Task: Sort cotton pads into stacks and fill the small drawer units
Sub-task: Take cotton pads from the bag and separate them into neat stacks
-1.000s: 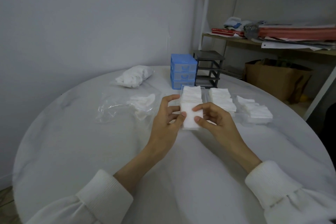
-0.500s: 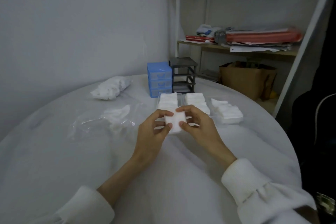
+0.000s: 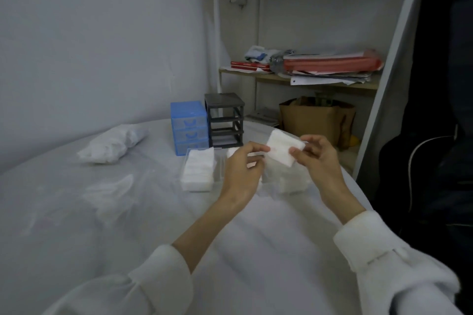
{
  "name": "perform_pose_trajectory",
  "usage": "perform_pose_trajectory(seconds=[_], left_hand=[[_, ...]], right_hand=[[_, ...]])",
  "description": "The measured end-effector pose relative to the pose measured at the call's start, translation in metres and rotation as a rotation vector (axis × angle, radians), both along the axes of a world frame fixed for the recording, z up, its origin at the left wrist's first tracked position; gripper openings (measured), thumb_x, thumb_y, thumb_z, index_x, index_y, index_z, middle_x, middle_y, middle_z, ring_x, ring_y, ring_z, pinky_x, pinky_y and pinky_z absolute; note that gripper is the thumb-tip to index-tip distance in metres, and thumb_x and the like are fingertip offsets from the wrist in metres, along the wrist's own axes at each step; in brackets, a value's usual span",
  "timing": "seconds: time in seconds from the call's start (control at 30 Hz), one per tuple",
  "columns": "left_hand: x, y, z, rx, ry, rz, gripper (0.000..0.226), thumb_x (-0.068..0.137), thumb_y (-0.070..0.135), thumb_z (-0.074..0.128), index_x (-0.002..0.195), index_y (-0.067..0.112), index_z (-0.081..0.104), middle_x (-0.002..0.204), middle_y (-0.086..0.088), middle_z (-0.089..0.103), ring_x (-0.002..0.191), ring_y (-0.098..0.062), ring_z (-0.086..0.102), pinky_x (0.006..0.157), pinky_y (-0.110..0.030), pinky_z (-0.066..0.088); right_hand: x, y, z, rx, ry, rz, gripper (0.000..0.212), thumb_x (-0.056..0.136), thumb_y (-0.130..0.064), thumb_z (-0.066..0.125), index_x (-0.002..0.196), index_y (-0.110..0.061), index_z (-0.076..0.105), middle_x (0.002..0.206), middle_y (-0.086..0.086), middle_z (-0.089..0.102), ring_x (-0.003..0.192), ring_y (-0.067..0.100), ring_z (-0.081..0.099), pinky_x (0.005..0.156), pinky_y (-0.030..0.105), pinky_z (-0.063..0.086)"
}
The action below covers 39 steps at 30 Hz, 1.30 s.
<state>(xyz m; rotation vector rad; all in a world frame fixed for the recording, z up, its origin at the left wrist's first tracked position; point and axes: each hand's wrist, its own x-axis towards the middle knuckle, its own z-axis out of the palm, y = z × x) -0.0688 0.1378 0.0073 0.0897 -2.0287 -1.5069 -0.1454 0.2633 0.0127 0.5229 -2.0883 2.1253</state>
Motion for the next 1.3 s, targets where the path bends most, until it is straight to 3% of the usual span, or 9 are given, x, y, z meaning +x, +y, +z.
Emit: perform_pose_trajectory(seconds=[0.17, 0.23, 0.4, 0.57, 0.73, 0.83, 1.07, 1.17, 1.3], left_hand=[[-0.024, -0.012, 0.001, -0.189, -0.019, 0.091, 0.035, 0.091, -0.008, 0.044, 0.097, 0.024, 0.058, 0.118, 0.003, 0.06, 0.111, -0.01, 0.054, 0.087, -0.014, 0.044], [-0.029, -0.014, 0.0, -0.266, -0.022, 0.119, 0.034, 0.092, -0.007, 0.044, 0.104, 0.02, 0.06, 0.12, 0.004, 0.059, 0.111, -0.008, 0.052, 0.092, -0.016, 0.041], [-0.037, -0.021, -0.004, -0.466, -0.041, 0.125, 0.033, 0.093, -0.002, 0.045, 0.115, 0.018, 0.059, 0.123, 0.006, 0.056, 0.106, -0.003, 0.049, 0.084, -0.002, 0.035], [-0.042, -0.018, -0.009, -0.599, -0.085, 0.087, 0.035, 0.094, 0.001, 0.043, 0.123, 0.017, 0.055, 0.131, 0.003, 0.052, 0.119, -0.011, 0.048, 0.104, -0.023, 0.038], [-0.048, -0.016, -0.016, -0.812, -0.181, 0.086, 0.039, 0.098, 0.009, 0.037, 0.134, 0.018, 0.05, 0.145, 0.005, 0.043, 0.133, -0.008, 0.036, 0.118, -0.027, 0.007], [-0.048, -0.012, -0.019, -0.871, -0.241, 0.061, 0.04, 0.099, 0.013, 0.035, 0.138, 0.018, 0.045, 0.146, 0.003, 0.043, 0.135, -0.009, 0.035, 0.116, -0.026, 0.004], [-0.044, -0.009, -0.02, -1.04, -0.34, 0.081, 0.044, 0.102, 0.02, 0.028, 0.146, 0.02, 0.029, 0.152, 0.004, 0.031, 0.141, -0.008, 0.022, 0.116, -0.038, -0.008], [-0.042, -0.007, -0.021, -1.15, -0.402, 0.105, 0.046, 0.103, 0.026, 0.019, 0.149, 0.02, 0.019, 0.156, 0.004, 0.022, 0.144, -0.008, 0.015, 0.114, -0.042, -0.014], [-0.041, -0.006, -0.021, -1.261, -0.459, 0.092, 0.051, 0.101, 0.029, 0.005, 0.15, 0.016, 0.012, 0.158, 0.001, 0.015, 0.145, -0.009, 0.009, 0.117, -0.046, -0.01]], right_hand=[[-0.052, 0.002, 0.001, 0.141, -0.019, -0.01, 0.019, 0.089, -0.006, 0.059, 0.105, -0.013, 0.055, 0.099, -0.003, 0.056, 0.096, 0.014, 0.054, 0.084, 0.027, 0.047], [-0.063, -0.002, -0.002, 0.18, -0.021, 0.027, 0.018, 0.089, -0.006, 0.059, 0.105, -0.014, 0.055, 0.096, -0.002, 0.058, 0.094, 0.015, 0.055, 0.078, 0.022, 0.048], [-0.076, -0.013, -0.006, 0.233, 0.026, -0.005, 0.019, 0.086, -0.008, 0.064, 0.1, -0.015, 0.053, 0.089, -0.004, 0.057, 0.076, 0.002, 0.053, 0.058, 0.009, 0.042], [-0.08, -0.019, -0.014, 0.332, 0.053, -0.02, 0.014, 0.085, -0.013, 0.066, 0.095, -0.014, 0.057, 0.095, -0.001, 0.06, 0.078, 0.006, 0.055, 0.059, 0.011, 0.039], [-0.082, -0.018, -0.018, 0.453, 0.16, -0.033, 0.009, 0.087, -0.013, 0.065, 0.094, -0.013, 0.06, 0.095, 0.0, 0.061, 0.076, 0.004, 0.054, 0.059, 0.005, 0.039], [-0.082, -0.017, -0.02, 0.55, 0.259, -0.04, 0.012, 0.088, -0.009, 0.062, 0.1, -0.011, 0.063, 0.1, -0.001, 0.061, 0.08, 0.003, 0.052, 0.063, -0.003, 0.037], [-0.063, -0.012, -0.018, 0.818, 0.552, 0.025, 0.028, 0.095, -0.008, 0.047, 0.115, -0.013, 0.065, 0.127, -0.001, 0.06, 0.118, 0.016, 0.053, 0.106, 0.023, 0.027], [-0.055, -0.012, -0.019, 1.021, 0.486, 0.114, 0.036, 0.102, -0.021, 0.032, 0.134, -0.019, 0.05, 0.139, -0.003, 0.05, 0.127, 0.015, 0.045, 0.107, 0.024, 0.014], [-0.052, -0.01, -0.016, 1.273, 0.428, 0.208, 0.045, 0.104, -0.027, 0.02, 0.147, -0.018, 0.024, 0.154, -0.004, 0.024, 0.14, 0.01, 0.027, 0.116, 0.039, 0.003]])
